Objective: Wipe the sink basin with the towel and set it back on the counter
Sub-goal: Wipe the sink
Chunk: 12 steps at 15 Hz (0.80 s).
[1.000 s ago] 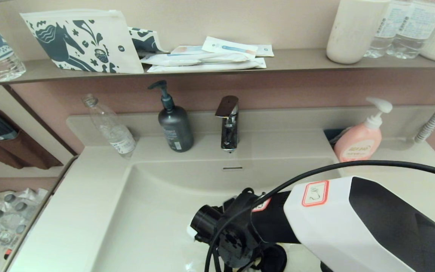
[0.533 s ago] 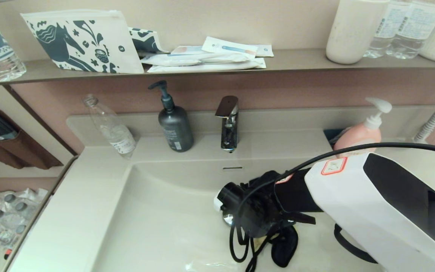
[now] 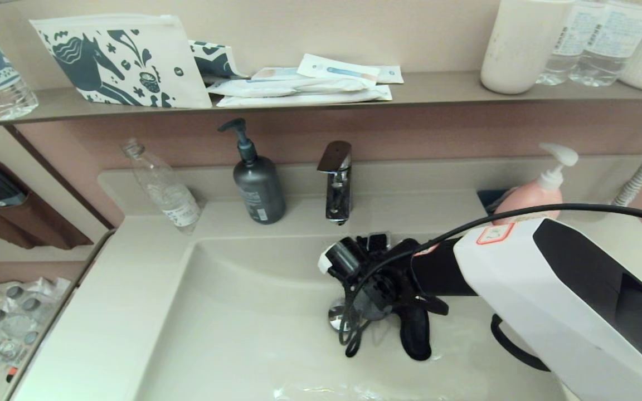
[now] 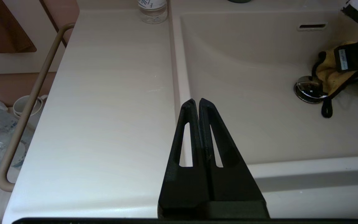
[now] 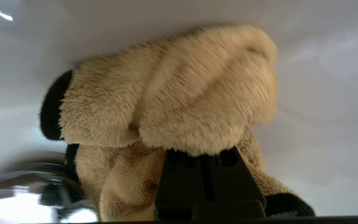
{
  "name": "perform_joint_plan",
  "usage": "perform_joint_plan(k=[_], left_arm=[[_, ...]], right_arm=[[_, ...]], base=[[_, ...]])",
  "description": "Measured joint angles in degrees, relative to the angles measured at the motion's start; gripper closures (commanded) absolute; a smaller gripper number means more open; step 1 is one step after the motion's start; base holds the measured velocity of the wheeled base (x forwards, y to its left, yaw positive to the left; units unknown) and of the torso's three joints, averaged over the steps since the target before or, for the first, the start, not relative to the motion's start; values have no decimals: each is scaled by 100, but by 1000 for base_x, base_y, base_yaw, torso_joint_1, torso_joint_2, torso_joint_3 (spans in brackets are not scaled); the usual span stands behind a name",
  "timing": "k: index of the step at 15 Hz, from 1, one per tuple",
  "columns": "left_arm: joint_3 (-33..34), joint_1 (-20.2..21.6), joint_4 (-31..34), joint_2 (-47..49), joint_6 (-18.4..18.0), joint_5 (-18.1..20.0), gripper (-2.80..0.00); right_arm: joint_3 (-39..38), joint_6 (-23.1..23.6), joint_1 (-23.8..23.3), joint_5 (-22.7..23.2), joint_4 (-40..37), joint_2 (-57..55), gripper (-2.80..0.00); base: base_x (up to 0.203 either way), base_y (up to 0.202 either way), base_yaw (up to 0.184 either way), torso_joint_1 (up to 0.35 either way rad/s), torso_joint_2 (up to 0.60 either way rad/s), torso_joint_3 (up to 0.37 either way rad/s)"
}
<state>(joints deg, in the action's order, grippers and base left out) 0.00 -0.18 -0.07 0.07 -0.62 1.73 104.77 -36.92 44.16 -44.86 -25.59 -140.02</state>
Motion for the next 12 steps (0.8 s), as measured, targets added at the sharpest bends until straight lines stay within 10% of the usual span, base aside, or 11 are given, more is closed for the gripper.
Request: perform_joint_plan(k=[12], left_arm=[[0,2,0,0,5,2,0]], right_arm=[[819,1031,793,299,1819,-683,0]], base=[[0,0,0,0,0,0]])
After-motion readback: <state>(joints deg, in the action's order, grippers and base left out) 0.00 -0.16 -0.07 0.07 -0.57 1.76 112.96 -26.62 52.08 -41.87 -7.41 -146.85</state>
